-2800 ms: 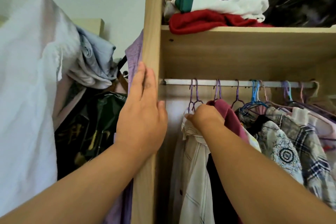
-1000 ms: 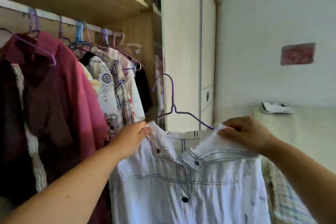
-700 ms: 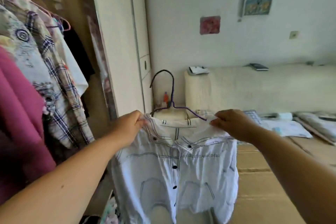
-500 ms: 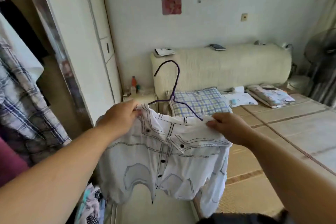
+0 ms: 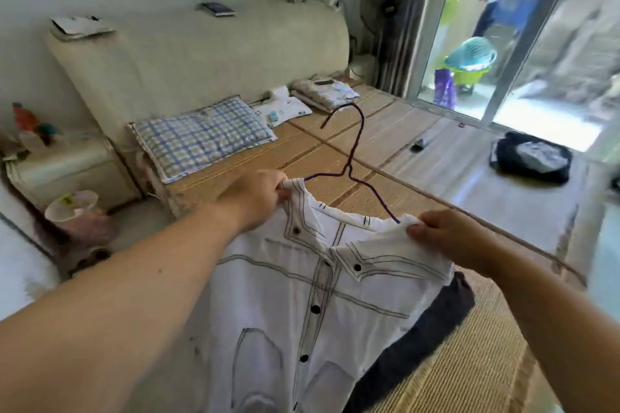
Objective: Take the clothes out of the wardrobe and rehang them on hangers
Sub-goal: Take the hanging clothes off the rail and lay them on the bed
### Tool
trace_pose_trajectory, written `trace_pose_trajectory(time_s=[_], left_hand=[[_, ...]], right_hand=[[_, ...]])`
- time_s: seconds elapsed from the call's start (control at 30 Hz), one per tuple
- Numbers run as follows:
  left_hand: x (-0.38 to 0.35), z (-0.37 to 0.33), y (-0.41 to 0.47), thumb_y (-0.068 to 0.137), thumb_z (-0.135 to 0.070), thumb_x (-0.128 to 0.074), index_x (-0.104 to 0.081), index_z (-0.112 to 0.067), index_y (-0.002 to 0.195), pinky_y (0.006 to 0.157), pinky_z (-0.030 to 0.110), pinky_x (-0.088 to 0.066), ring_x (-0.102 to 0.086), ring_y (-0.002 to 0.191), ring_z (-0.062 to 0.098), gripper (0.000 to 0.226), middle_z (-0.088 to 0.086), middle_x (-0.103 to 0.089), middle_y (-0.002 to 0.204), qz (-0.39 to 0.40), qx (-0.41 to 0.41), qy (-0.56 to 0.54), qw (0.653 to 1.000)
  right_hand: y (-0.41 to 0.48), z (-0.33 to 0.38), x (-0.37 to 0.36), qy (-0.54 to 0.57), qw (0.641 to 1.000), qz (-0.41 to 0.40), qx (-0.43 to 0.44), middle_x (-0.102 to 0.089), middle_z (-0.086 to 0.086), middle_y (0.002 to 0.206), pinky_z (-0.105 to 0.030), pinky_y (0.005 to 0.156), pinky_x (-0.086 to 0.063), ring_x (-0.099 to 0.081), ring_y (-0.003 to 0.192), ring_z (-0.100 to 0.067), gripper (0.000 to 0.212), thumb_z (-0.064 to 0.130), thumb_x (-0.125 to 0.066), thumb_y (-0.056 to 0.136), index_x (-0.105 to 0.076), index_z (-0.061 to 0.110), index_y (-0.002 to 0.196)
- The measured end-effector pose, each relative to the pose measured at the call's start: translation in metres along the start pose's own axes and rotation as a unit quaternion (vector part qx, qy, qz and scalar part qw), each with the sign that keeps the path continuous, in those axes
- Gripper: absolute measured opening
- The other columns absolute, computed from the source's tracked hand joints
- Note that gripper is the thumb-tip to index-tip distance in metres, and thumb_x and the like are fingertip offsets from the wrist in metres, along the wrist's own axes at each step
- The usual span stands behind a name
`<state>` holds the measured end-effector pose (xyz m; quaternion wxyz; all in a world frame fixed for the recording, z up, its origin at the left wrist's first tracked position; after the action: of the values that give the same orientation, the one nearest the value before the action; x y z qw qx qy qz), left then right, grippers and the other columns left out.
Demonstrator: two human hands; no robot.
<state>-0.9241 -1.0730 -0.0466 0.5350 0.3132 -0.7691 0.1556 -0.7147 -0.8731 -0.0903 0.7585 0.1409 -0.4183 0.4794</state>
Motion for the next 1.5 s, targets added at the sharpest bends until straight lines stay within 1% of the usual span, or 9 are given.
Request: trace_pose_trajectory(time_s=[0.37, 0.57, 0.67, 0.77, 0.93, 1.03, 1.17, 1.33, 1.5], left_hand=[[-0.218, -0.122, 0.157, 0.097, -0.028, -0.041, -0.047, -0.023, 0.076, 0.070, 0.037, -0.041, -0.053, 0.084, 0.028, 0.022, 0.004, -0.053, 0.087, 0.153, -0.031, 0.018, 0.988], [-0.304, -0.134, 0.228, 0.098, -0.022, -0.035, -0.047, -0.025, 0.078, 0.066, 0.035, -0.036, -0.052, 0.085, 0.023, 0.023, 0.002, -0.056, 0.092, 0.188, -0.009, 0.079, 0.979], [-0.348, -0.133, 0.248, 0.099, -0.024, -0.033, -0.054, -0.025, 0.095, 0.083, 0.039, -0.040, -0.053, 0.097, 0.023, 0.022, -0.001, -0.056, 0.103, 0.208, 0.007, 0.107, 0.972], [-0.396, -0.127, 0.260, 0.100, -0.026, -0.030, -0.055, -0.026, 0.105, 0.103, 0.046, -0.031, -0.048, 0.109, 0.024, 0.025, -0.002, -0.054, 0.109, 0.243, 0.034, 0.128, 0.961], [-0.468, -0.107, 0.278, 0.099, -0.026, -0.033, -0.055, -0.027, 0.105, 0.108, 0.048, -0.029, -0.048, 0.112, 0.023, 0.022, -0.002, -0.054, 0.111, 0.277, 0.042, 0.113, 0.953], [-0.487, -0.100, 0.286, 0.098, -0.031, -0.036, -0.054, -0.028, 0.116, 0.099, 0.045, -0.034, -0.049, 0.114, 0.025, 0.026, 0.000, -0.054, 0.116, 0.261, 0.052, 0.083, 0.960], [-0.498, -0.090, 0.282, 0.094, -0.038, -0.045, -0.034, -0.030, 0.143, 0.108, 0.045, -0.027, -0.036, 0.132, 0.022, 0.050, 0.000, -0.039, 0.144, 0.251, 0.060, 0.049, 0.965], [-0.462, -0.083, 0.251, 0.092, -0.041, -0.047, -0.022, -0.032, 0.147, 0.115, 0.049, -0.017, -0.016, 0.143, 0.017, 0.062, -0.003, -0.020, 0.155, 0.262, 0.047, 0.058, 0.962], [-0.357, -0.081, 0.211, 0.094, -0.043, -0.046, -0.018, -0.035, 0.148, 0.116, 0.047, -0.007, -0.006, 0.146, 0.016, 0.062, -0.004, -0.012, 0.158, 0.232, 0.051, 0.085, 0.968]], right_hand=[[0.055, -0.241, 0.020, 0.027, 0.985, -0.019, -0.170, -0.060, -0.004, 0.073, -0.033, 0.063, -0.047, -0.053, 0.064, -0.016, 0.029, 0.038, -0.050, 0.094, -0.062, 0.015, 0.080], [0.114, -0.329, -0.001, 0.083, 0.968, -0.025, -0.234, -0.061, -0.002, 0.077, -0.026, 0.058, -0.041, -0.055, 0.069, -0.016, 0.024, 0.032, -0.049, 0.095, -0.059, 0.015, 0.082], [0.142, -0.367, -0.023, 0.086, 0.963, -0.018, -0.256, -0.065, -0.002, 0.087, -0.027, 0.066, -0.044, -0.059, 0.079, -0.015, 0.021, 0.030, -0.048, 0.096, -0.063, 0.016, 0.092], [0.163, -0.406, -0.047, 0.062, 0.958, -0.016, -0.278, -0.064, 0.001, 0.083, -0.028, 0.065, -0.043, -0.057, 0.076, -0.012, 0.020, 0.029, -0.046, 0.097, -0.062, 0.019, 0.090], [0.192, -0.449, -0.074, 0.042, 0.954, -0.015, -0.297, -0.063, -0.002, 0.083, -0.033, 0.073, -0.048, -0.056, 0.075, -0.015, 0.021, 0.027, -0.046, 0.097, -0.060, 0.015, 0.089], [0.205, -0.460, -0.085, 0.047, 0.952, -0.011, -0.303, -0.066, -0.005, 0.098, -0.035, 0.082, -0.049, -0.059, 0.084, -0.018, 0.017, 0.026, -0.044, 0.098, -0.059, 0.018, 0.100], [0.218, -0.457, -0.094, 0.043, 0.958, -0.014, -0.284, -0.047, -0.004, 0.139, -0.034, 0.105, -0.036, -0.046, 0.126, -0.020, 0.057, 0.030, -0.054, 0.093, -0.032, 0.024, 0.145], [0.236, -0.383, -0.085, -0.022, 0.985, 0.012, -0.172, -0.036, 0.004, 0.145, -0.029, 0.106, -0.036, -0.038, 0.131, -0.014, 0.063, 0.033, -0.056, 0.092, -0.025, 0.032, 0.147], [0.248, -0.250, -0.054, -0.085, 0.996, 0.023, -0.007, -0.034, 0.004, 0.147, -0.032, 0.109, -0.034, -0.034, 0.134, -0.016, 0.060, 0.036, -0.055, 0.091, -0.029, 0.034, 0.145]])
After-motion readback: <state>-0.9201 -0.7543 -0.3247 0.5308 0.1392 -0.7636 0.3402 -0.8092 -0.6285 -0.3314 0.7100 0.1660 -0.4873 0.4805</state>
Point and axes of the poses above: each hand's wrist, its own y-axis towards the middle knuckle, its own x-axis out of the back of the hand, z = x × y, the point moved 10 cm from there along y, towards the middle knuckle
